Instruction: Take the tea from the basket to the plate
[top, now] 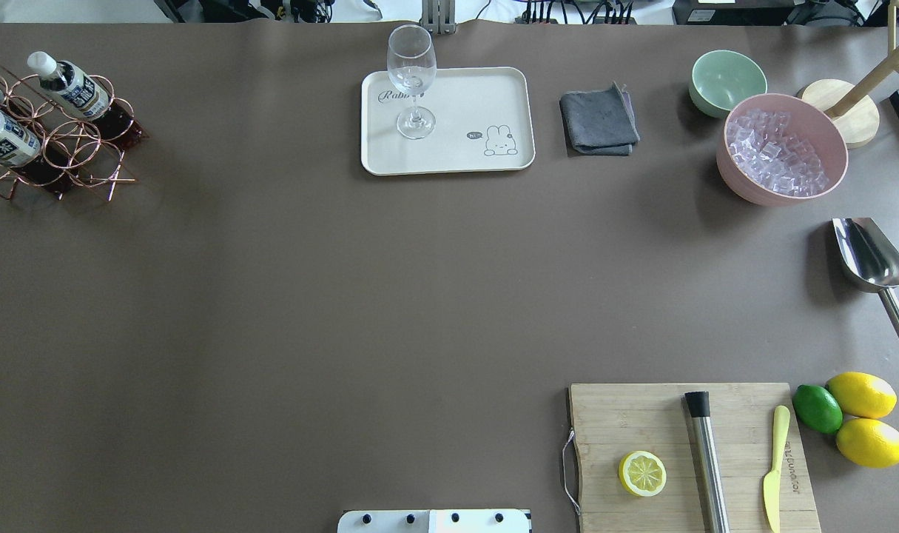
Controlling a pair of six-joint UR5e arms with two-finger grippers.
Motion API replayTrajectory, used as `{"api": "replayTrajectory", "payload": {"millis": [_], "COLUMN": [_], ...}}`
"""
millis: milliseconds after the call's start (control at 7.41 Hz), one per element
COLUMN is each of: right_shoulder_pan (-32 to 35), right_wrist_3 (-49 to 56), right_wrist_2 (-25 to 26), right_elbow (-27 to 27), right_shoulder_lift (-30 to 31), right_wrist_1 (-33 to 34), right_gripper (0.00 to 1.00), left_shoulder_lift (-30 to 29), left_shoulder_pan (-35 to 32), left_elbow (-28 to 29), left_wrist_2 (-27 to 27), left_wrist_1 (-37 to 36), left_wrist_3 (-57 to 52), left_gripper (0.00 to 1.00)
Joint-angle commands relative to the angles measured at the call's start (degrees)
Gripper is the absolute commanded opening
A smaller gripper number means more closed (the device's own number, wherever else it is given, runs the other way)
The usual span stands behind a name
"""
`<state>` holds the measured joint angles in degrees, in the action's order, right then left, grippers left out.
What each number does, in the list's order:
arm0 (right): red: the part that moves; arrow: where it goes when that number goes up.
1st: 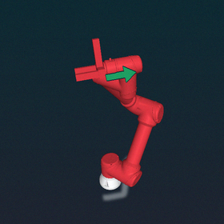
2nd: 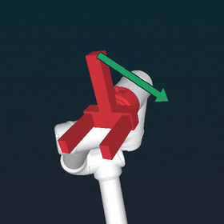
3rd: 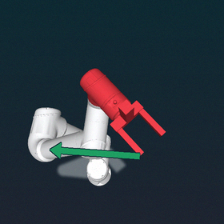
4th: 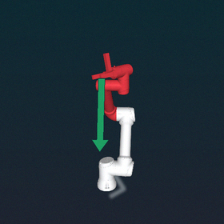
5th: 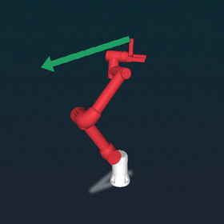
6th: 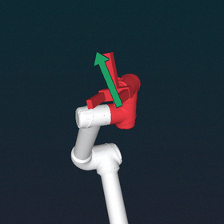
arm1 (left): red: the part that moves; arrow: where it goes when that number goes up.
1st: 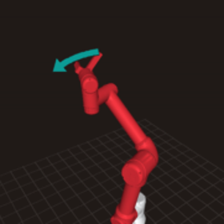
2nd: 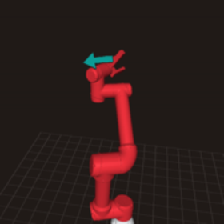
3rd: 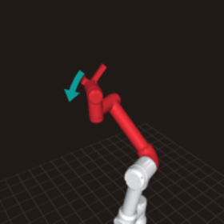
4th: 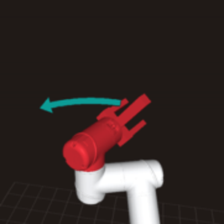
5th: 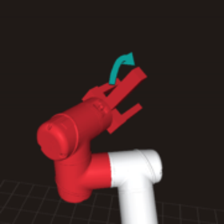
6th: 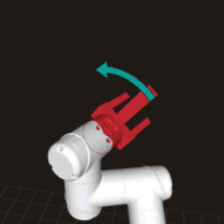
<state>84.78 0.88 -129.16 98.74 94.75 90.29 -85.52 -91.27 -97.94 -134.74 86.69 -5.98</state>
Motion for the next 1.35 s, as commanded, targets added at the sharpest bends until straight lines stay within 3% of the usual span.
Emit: {"api": "replayTrajectory", "payload": {"millis": [0, 1215], "right_shoulder_pan": [-0.1, 0.1], "right_wrist_3": [0.3, -0.1], "right_wrist_2": [-0.1, 0.0], "right_elbow": [0.2, 0.3], "right_shoulder_lift": [0.0, 0.0], "right_wrist_1": [0.0, 0.0], "right_gripper": [1.00, 1.00], "left_shoulder_lift": [0.0, -1.1], "left_shoulder_pan": [-0.1, -2.3], "left_elbow": [-0.1, -3.1], "left_wrist_2": [0.0, -0.1], "left_wrist_1": [0.1, 1.9], "left_wrist_3": [0.0, -1.7], "left_gripper": [0.98, 0.98]}}
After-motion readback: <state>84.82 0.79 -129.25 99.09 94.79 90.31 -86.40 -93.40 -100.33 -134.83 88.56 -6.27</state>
